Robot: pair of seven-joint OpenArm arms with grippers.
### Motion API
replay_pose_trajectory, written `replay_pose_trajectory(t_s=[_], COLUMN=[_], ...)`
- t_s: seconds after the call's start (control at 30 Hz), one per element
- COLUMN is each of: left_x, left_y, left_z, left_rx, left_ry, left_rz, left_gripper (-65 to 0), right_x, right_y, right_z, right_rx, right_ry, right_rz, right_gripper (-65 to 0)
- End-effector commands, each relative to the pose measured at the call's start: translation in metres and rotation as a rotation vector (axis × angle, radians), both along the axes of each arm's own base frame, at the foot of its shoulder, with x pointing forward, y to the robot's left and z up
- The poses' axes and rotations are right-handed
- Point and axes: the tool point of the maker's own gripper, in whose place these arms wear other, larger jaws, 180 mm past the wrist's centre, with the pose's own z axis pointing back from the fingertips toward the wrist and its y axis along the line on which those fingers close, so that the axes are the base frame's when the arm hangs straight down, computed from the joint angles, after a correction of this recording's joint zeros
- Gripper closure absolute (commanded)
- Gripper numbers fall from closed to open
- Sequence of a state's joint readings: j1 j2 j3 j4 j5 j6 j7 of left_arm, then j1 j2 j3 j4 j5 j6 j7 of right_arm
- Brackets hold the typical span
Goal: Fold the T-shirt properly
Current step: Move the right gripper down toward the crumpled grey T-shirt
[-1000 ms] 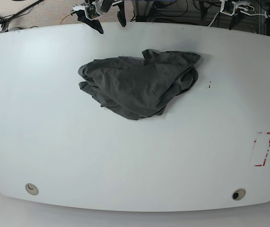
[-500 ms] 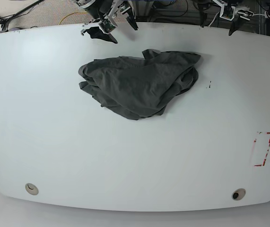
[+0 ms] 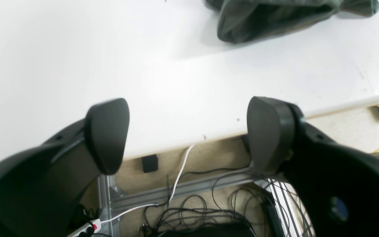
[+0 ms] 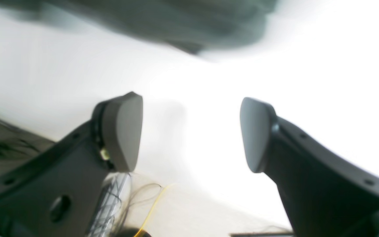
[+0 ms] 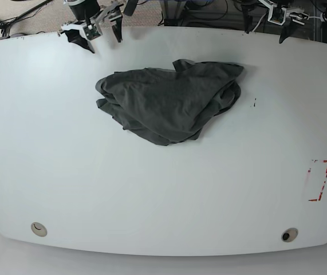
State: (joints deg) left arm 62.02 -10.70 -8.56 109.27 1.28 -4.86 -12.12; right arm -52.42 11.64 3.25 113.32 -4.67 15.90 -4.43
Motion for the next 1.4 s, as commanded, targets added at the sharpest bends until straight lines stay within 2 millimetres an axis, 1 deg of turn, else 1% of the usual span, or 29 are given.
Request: replay_pose_trajectory(t_s=[0.0, 0.1, 0.17, 0.2, 0.23, 0.3, 0.33, 0.43, 0.57, 0.7, 0.8, 0.97, 1.07, 1.1, 1.27, 1.33, 1.37], left_x=[0.002, 0.007, -0.002, -0.005, -0.005, 0.004, 0.006, 0.005, 0.006, 0.007, 0.008, 0.008, 0.008, 0.008, 0.008, 0.008, 0.008], left_y=[-0.002, -0.003, -0.002, -0.002, -0.002, -0.001, -0.002, 0.000, 0.000, 0.000, 0.000, 0.000, 0.000, 0.000, 0.000, 0.000, 0.000], left_z=[0.007, 0.009, 0.003, 0.001, 0.000, 0.001, 0.002, -0.001, -0.001, 0.000, 0.000, 0.000, 0.000, 0.000, 0.000, 0.000, 0.000], left_rx=[-0.007, -0.010, -0.013, -0.013, -0.014, -0.014, -0.014, -0.010, -0.010, -0.010, -0.011, -0.011, -0.011, -0.011, -0.011, -0.011, -0.011], left_ry=[-0.031, -0.047, -0.017, -0.006, -0.005, -0.029, -0.035, -0.029, -0.033, -0.035, -0.038, -0.038, -0.038, -0.038, -0.038, -0.038, -0.038], left_rz=[-0.001, -0.003, 0.008, 0.013, 0.015, 0.015, 0.013, 0.018, 0.018, 0.018, 0.017, 0.017, 0.017, 0.017, 0.017, 0.017, 0.017], left_gripper=[-52.5, -52.5, -52.5, -52.5, -52.5, -52.5, -52.5, -52.5, -52.5, -52.5, -52.5, -52.5, -52.5, -52.5, -52.5, -52.5, -52.5], right_x=[-0.019, -0.024, -0.035, -0.037, -0.034, -0.020, -0.018, -0.018, -0.015, -0.011, -0.003, -0.003, -0.002, -0.002, 0.017, 0.021, 0.022], right_y=[0.024, 0.026, 0.024, 0.019, 0.016, 0.005, 0.002, -0.010, -0.027, -0.032, -0.031, -0.030, -0.026, -0.022, 0.000, 0.019, 0.025], right_z=[0.010, 0.008, 0.004, 0.004, 0.005, 0.009, 0.009, 0.008, 0.009, 0.011, 0.013, 0.013, 0.013, 0.013, 0.017, 0.019, 0.020], right_rx=[0.093, 0.100, 0.103, 0.097, 0.088, 0.063, 0.058, 0.034, -0.006, -0.018, -0.015, -0.011, -0.001, 0.006, 0.042, 0.078, 0.088], right_ry=[-0.001, 0.015, 0.046, 0.050, 0.040, 0.002, -0.002, -0.002, -0.013, -0.025, -0.044, -0.045, -0.046, -0.046, -0.091, -0.100, -0.105], right_rz=[0.032, 0.017, 0.000, -0.008, -0.013, -0.034, -0.042, -0.069, -0.089, -0.097, -0.100, -0.099, -0.092, -0.083, -0.003, 0.085, 0.111], right_gripper=[-43.8, -43.8, -43.6, -43.6, -43.6, -43.6, -43.6, -43.6, -43.6, -43.6, -43.6, -43.6, -43.6, -43.6, -43.6, -43.6, -43.6])
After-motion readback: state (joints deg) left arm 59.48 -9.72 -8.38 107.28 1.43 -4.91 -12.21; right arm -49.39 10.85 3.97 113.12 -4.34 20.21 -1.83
